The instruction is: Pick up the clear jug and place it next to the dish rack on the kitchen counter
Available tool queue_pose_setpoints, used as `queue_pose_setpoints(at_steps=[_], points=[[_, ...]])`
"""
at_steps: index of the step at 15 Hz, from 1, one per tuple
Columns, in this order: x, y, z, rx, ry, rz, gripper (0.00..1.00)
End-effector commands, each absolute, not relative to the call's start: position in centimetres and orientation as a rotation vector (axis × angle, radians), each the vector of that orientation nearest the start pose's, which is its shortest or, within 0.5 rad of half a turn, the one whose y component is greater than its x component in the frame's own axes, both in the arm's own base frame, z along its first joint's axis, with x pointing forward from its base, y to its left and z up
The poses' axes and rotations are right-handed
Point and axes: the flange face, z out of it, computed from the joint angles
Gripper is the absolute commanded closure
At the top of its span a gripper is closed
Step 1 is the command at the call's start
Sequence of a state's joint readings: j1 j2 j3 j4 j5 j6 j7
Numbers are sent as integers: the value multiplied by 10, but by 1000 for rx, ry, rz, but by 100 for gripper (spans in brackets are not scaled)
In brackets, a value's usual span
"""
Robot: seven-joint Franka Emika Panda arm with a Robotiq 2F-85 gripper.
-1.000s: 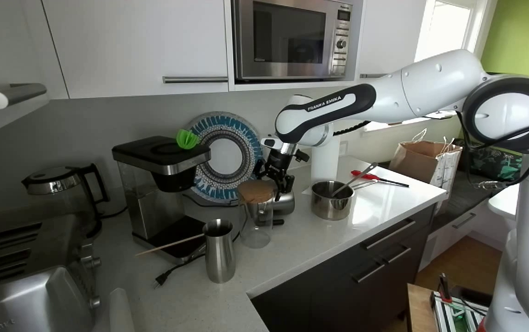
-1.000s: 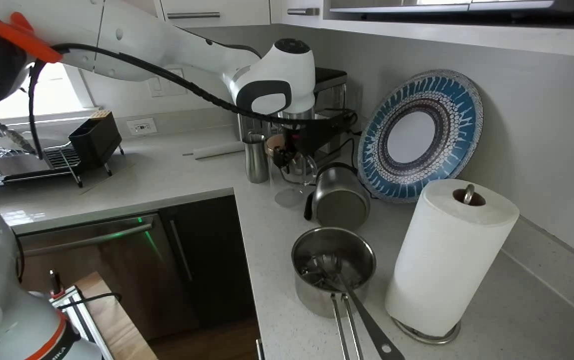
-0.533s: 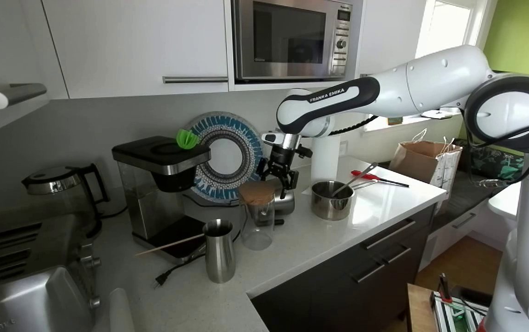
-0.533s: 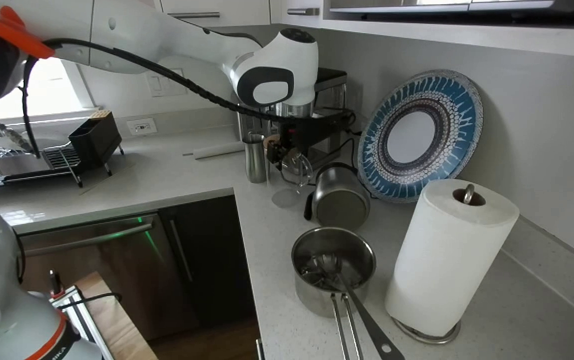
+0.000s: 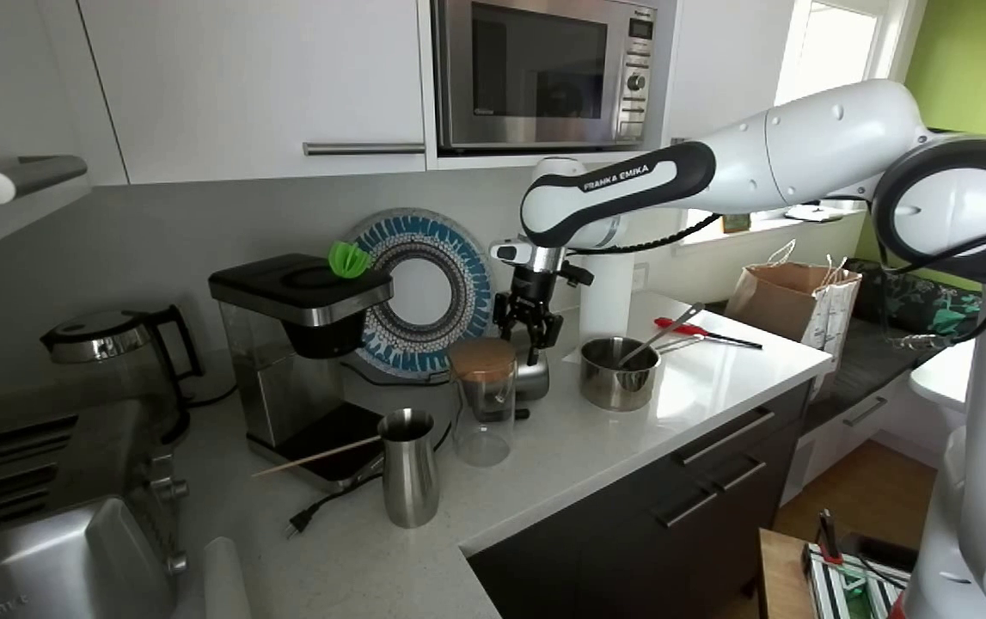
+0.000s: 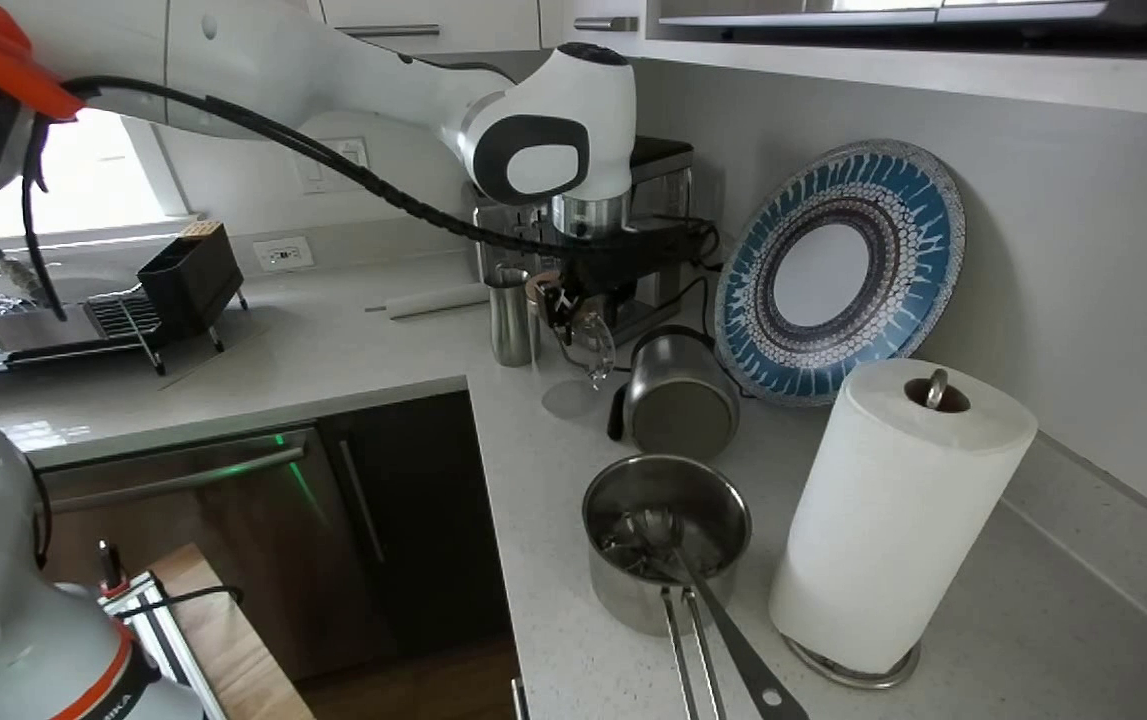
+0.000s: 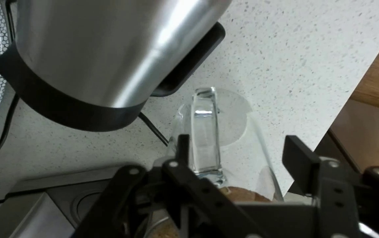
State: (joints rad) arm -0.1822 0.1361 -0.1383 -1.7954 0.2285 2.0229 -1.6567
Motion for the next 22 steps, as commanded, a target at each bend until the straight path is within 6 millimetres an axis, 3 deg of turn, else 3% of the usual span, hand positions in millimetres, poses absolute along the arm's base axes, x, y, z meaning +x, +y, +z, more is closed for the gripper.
queue_pose_setpoints(at_steps=[1,5,8,10,11,13,15,18,20,21,22], points=[[584,-178,470,-2572,-1748,-354,24],[593,-175,460,-2595,-1719,-421,30],[599,-173,460,-2591,-1719,-477,55],[601,-170,463,-2574,-1717,-506,62],[602,-168,464,-2572,-1716,-514,72],[601,-166,468,-2556,-1723,-515,68],[600,-164,471,-2537,-1735,-500,44],[599,-162,474,-2512,-1761,-480,31],[597,-160,477,-2472,-1778,-463,34],[596,-158,478,-2453,-1782,-463,55],[596,-157,479,-2441,-1783,-459,59]])
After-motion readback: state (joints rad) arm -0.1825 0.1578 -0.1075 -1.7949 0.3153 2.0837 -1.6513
